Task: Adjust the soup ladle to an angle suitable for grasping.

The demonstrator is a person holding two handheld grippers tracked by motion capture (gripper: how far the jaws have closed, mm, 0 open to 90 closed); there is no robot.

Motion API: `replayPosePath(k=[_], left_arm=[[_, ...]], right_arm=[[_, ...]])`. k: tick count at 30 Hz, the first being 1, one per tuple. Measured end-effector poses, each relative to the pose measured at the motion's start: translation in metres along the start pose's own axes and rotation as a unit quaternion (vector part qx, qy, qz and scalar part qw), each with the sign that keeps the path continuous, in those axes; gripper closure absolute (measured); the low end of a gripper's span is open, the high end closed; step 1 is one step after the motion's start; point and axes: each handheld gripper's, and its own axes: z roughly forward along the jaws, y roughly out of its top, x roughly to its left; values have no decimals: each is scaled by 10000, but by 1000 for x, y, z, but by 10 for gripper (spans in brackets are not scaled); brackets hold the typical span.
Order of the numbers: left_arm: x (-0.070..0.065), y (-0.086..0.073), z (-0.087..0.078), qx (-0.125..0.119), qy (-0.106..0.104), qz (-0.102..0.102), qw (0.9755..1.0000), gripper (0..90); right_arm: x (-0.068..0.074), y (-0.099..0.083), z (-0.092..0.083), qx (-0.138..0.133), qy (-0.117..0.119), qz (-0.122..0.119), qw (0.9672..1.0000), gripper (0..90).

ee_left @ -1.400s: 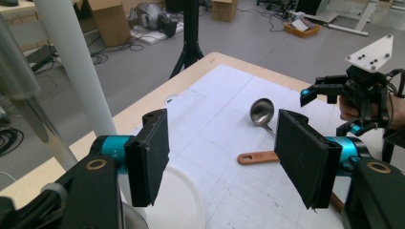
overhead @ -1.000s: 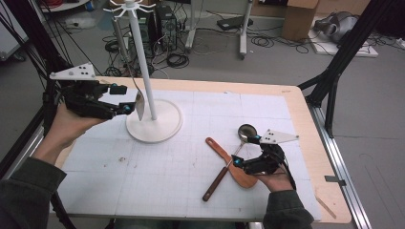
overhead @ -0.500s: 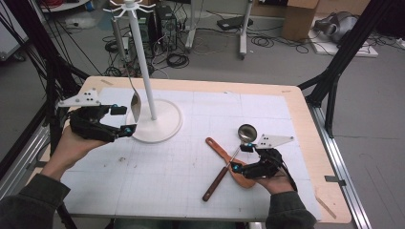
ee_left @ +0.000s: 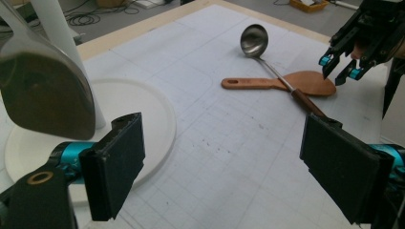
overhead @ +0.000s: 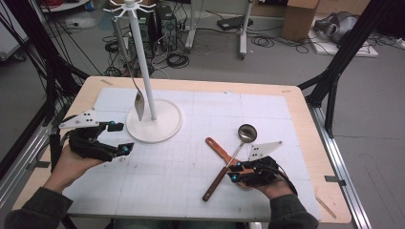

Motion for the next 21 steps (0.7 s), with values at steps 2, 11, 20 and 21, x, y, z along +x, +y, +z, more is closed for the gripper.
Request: replayPosePath(k=[2,11,20,21], left_arm=[[-3,-5,1,35,38,34,10000,148],[-5,-30,5,13,33,-70,10000,120],[-7,-39,7,51,-2,-52,10000,87],[-7,-40,7,60,19,-59,10000,80]], right_arm=[[2,0,3,117,85,-95,9999,796],[7,1,15,505,282,-242,9980,895],[13,4,35,842,587,-410,9939,895],[13,4,38,838,618,-478,9934,895]])
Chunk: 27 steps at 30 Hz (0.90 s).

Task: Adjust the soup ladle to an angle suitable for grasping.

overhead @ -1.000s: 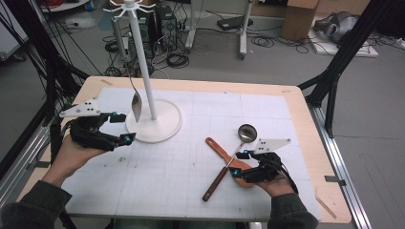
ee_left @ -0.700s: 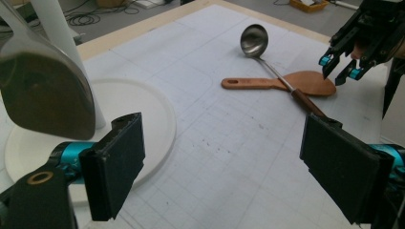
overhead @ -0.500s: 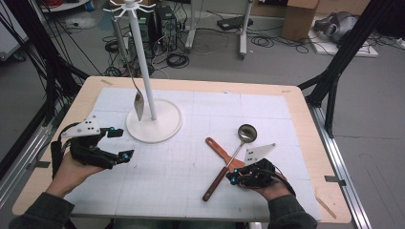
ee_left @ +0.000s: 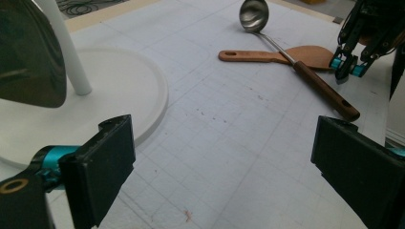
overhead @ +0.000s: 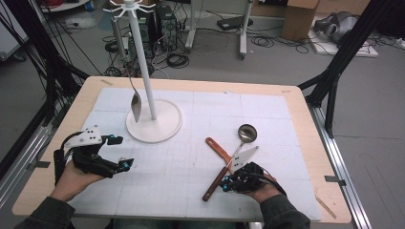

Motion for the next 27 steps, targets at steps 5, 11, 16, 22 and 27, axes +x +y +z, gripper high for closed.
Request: replayPosePath(k=[5,11,16,22,27], left_arm=[[-1,-4,0,23,93,-22,10000,67],[1,-4,0,29,100,-33,9999,67],[2,-5,-1,1,63,-102,9999,67],[2,-5,-2,-44,58,-103,9999,67],[3,-5,-2,-36,75,-101,9999,67]], right_arm=[[2,3,9,168,99,-146,9997,895],[3,9,17,199,161,-238,9994,895],[2,14,24,199,140,-313,9992,895],[-1,23,31,181,98,-349,9992,895],[-7,30,38,80,93,-276,9995,897]])
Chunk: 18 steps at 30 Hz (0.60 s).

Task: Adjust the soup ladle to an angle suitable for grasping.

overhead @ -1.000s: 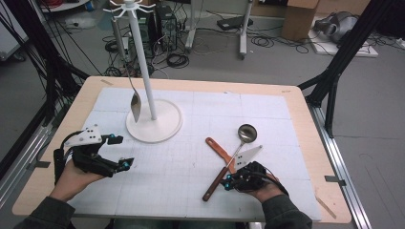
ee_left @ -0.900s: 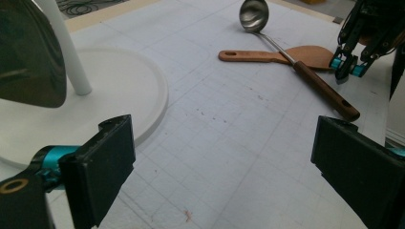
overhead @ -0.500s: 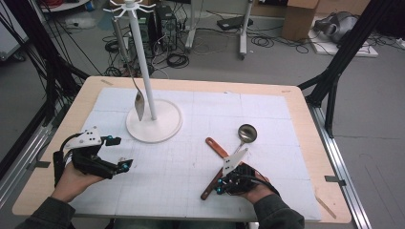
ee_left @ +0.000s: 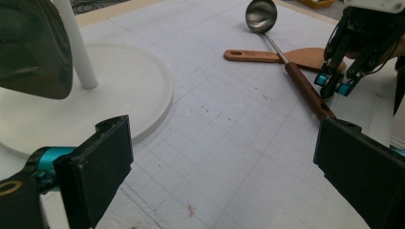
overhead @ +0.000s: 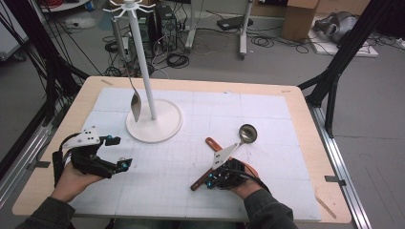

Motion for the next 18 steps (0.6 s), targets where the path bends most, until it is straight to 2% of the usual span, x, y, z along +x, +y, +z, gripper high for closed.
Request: replayPosePath(k=[7,18], left_arm=[[2,0,0,-28,12,-27,10000,67],[2,0,0,-35,7,-13,10000,67]], right_arm=[[-8,11,10,69,-124,64,9999,898],[-19,19,18,-42,-351,185,9992,898]])
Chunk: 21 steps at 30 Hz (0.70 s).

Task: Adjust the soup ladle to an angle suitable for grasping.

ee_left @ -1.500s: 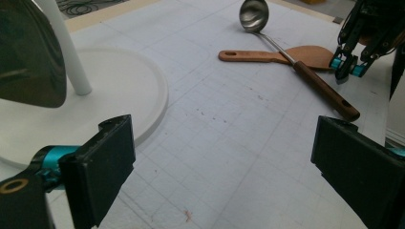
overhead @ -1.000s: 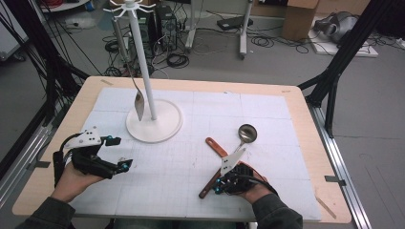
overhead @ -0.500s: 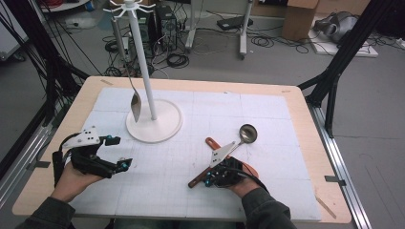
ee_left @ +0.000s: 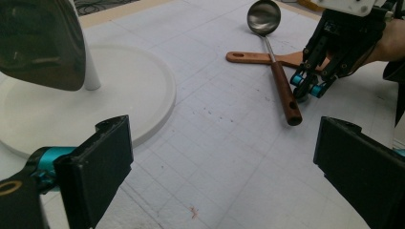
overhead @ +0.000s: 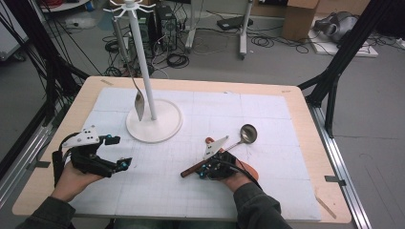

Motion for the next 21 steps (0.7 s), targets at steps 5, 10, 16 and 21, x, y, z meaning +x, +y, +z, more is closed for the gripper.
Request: replayPosePath(k=[5,10,16,21], left_arm=[[0,0,0,-8,6,-5,10000,67],[1,0,0,-16,11,-15,10000,67],[1,0,1,2,14,-14,10000,67],[2,0,1,-19,14,-20,10000,67]], right_arm=[[-4,6,4,-42,-73,21,10000,898],[-9,12,8,-58,-176,23,9998,898],[-16,19,12,-82,-263,61,9996,898],[-22,22,14,-95,-305,132,9994,898]])
